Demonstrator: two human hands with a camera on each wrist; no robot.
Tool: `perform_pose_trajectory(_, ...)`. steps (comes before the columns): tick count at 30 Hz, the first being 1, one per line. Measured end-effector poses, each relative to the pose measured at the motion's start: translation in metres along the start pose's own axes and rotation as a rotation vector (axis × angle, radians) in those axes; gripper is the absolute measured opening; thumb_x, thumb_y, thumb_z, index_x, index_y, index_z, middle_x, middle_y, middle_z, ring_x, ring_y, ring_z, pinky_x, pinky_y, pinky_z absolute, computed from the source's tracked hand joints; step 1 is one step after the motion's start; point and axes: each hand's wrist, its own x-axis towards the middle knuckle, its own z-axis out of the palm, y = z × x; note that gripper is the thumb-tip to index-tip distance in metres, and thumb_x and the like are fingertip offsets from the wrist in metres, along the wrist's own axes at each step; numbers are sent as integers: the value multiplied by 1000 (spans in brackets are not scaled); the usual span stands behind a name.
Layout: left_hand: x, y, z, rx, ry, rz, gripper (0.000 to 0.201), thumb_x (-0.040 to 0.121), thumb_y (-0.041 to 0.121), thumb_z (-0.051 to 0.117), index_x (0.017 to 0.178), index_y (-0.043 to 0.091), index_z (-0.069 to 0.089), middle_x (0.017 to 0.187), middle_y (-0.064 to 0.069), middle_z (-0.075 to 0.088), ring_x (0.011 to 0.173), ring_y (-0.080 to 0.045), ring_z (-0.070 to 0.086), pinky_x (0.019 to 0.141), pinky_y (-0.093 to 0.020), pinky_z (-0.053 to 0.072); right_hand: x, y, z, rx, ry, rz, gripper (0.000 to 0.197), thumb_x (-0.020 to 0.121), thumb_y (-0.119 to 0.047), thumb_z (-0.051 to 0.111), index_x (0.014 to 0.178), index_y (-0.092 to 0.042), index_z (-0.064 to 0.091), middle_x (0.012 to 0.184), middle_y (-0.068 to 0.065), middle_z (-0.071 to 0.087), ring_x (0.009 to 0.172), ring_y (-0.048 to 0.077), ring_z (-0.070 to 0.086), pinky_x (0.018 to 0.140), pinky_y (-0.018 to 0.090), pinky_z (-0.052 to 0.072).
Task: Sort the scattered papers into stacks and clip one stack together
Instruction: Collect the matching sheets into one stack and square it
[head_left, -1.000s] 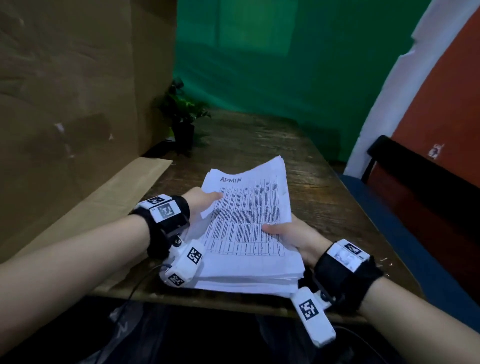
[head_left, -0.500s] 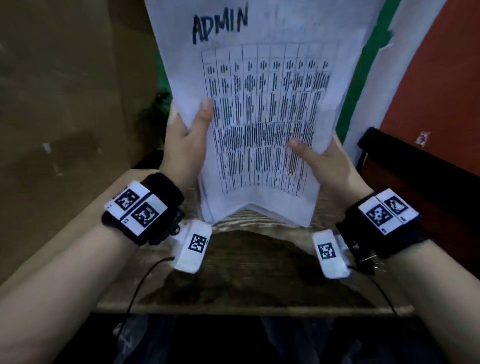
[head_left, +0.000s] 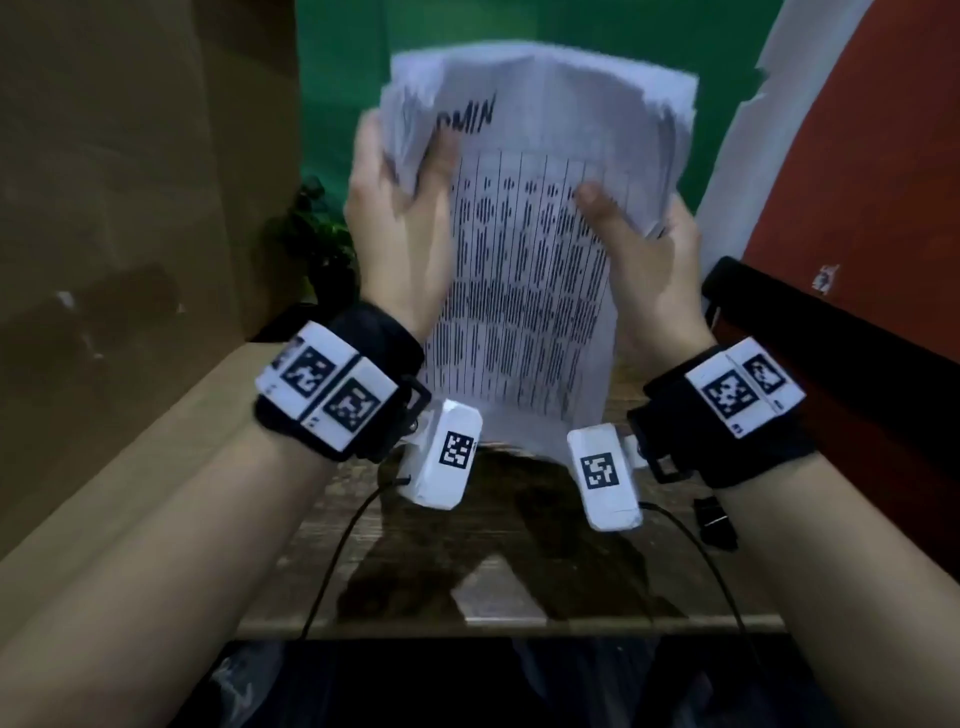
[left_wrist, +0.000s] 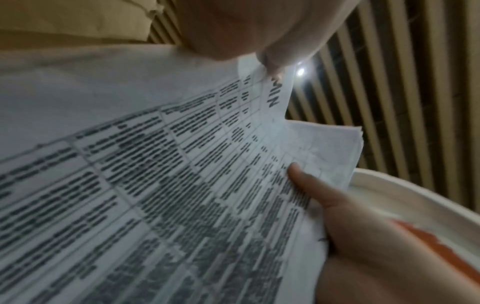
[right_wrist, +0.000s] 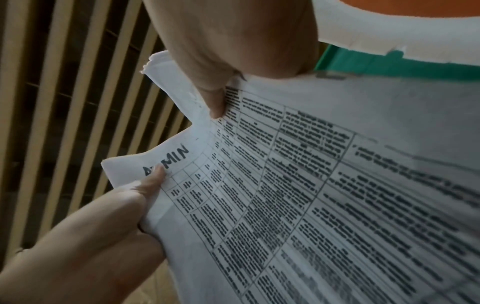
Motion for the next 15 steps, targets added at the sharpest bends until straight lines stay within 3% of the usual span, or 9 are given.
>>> perform_pose_trajectory(2, 10, 3, -7, -85, -63, -31, 23, 93, 24, 58, 109, 7, 54, 106, -11, 64, 99, -24, 63, 88, -41, 52, 2, 0, -3, 33, -60, -6, 27, 86, -23, 73, 112, -24, 63, 113, 1, 71, 111, 21, 66, 100, 48, 49)
perform_pose_trajectory(3, 11, -1, -13, -166, -94, -128, 27, 93, 23, 58, 113, 5, 57, 112, -14, 65, 104, -28, 64, 90, -43, 53, 1, 5, -5, 14, -99, 17, 34, 85, -25, 73, 117, -19, 63, 117, 4, 70, 114, 24, 65, 101, 51, 48)
perform_pose_trajectory(6, 0, -21, -34, -279, -220, -515, 32, 92, 22, 59, 118, 6, 63, 114, -14, 69, 102, -26, 68, 88, -39, 55, -7, 26, -15, -117, -162, 98, 40, 87, -25, 72, 123, -12, 62, 118, 4, 70, 113, 20, 65, 102, 46, 49)
perform_pose_trajectory(9, -11, -53, -41, -127, -322, -632, 20, 91, 25, 61, 107, 16, 67, 107, -7, 73, 98, -23, 70, 86, -37, 55, -7, 34, -11, -274, -51, 45, 13, 84, -36, 73, 93, -27, 69, 91, -10, 71, 87, 7, 66, 83, 30, 53)
perform_pose_trajectory(11, -22, -75, -44, -114, -294, -771, 28, 88, 31, 64, 110, 13, 67, 108, -11, 72, 97, -25, 70, 86, -37, 55, -3, 32, -6, -276, 41, 4, 15, 83, -36, 75, 78, -27, 65, 80, -6, 65, 75, 9, 59, 71, 28, 48)
perform_pose_trajectory(13, -37, -99, -50, -44, -203, -905, 42, 82, 41, 69, 112, 12, 66, 110, -11, 71, 91, -22, 70, 80, -33, 57, 2, 32, -5, -145, 178, 5, 12, 84, -27, 75, 76, -23, 67, 83, -1, 68, 78, 12, 61, 73, 32, 51)
perform_pose_trajectory(15, -58, -113, -56, -30, -126, -1010, 40, 84, 44, 66, 113, 16, 63, 107, -3, 69, 86, -12, 66, 68, -27, 51, 6, 35, -9, 59, 362, 71, 12, 85, -15, 74, 78, -25, 71, 86, -1, 72, 83, 15, 68, 80, 36, 55)
